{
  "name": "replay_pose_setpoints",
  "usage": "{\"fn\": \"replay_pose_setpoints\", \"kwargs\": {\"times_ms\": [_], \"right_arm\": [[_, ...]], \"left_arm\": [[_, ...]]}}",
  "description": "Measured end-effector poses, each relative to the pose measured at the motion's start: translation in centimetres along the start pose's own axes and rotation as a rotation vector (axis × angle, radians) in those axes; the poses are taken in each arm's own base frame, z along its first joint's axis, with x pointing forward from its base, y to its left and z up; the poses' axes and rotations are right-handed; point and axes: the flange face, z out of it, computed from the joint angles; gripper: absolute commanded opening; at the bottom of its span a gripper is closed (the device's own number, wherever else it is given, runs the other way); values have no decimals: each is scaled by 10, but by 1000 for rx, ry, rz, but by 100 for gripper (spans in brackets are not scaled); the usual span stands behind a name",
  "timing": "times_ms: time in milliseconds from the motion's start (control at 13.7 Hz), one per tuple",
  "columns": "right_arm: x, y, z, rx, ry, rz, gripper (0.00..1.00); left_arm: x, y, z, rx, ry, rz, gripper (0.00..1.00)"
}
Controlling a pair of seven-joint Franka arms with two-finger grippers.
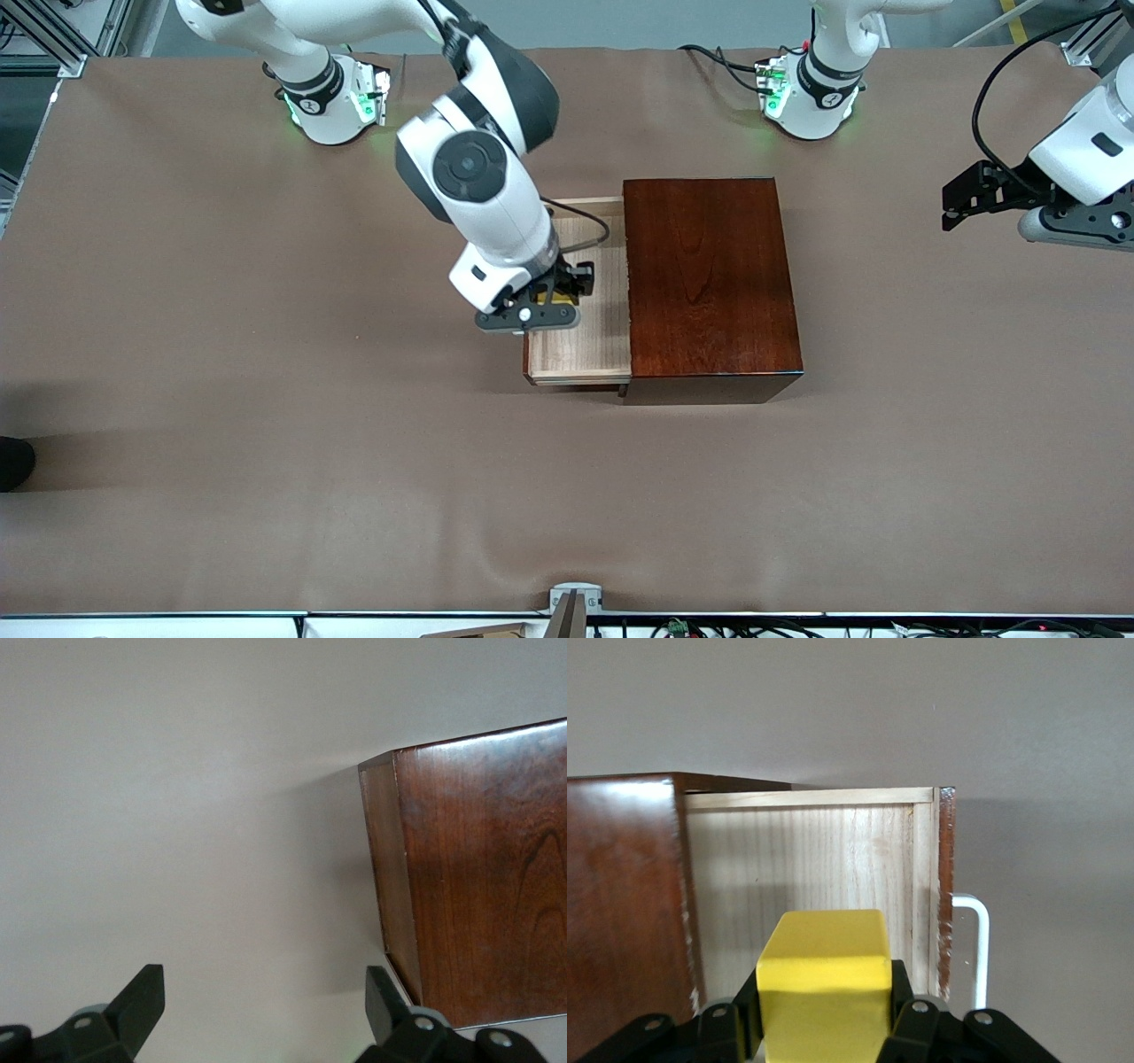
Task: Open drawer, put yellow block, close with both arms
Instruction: 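Lower the cube into the drawer, open the right gripper, withdraw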
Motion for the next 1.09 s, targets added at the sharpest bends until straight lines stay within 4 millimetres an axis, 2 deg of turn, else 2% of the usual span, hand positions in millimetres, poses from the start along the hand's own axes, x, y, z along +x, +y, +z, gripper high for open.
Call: {"fn": "replay_pose_setpoints", "kwargs": {"times_ms": [218,437,510,655,728,801,1092], "right_arm": [[7,-1,34,1,6,7,0],[4,-10,65,0,6,-1,0],[5,-10,71,1,9,1,6],[8,-9,82,6,16,9,30],[9,-9,86,11,20,13,58],[10,-9,89,18,23,17,100],[13,-8,86,42,15,40,100]], "left_arm": [[3,-2,7,-1,-12,-3,100],[4,-2,8,-2,-15,-3,100],[5,-2,9,-2,-16,-3,100],[7,-2,13,-3,-23,-3,100],[8,-2,14,-3,-25,-3,100],[9,-2,14,-3,-25,-3,100],[12,-5,18,-4,-30,-6,100]]}}
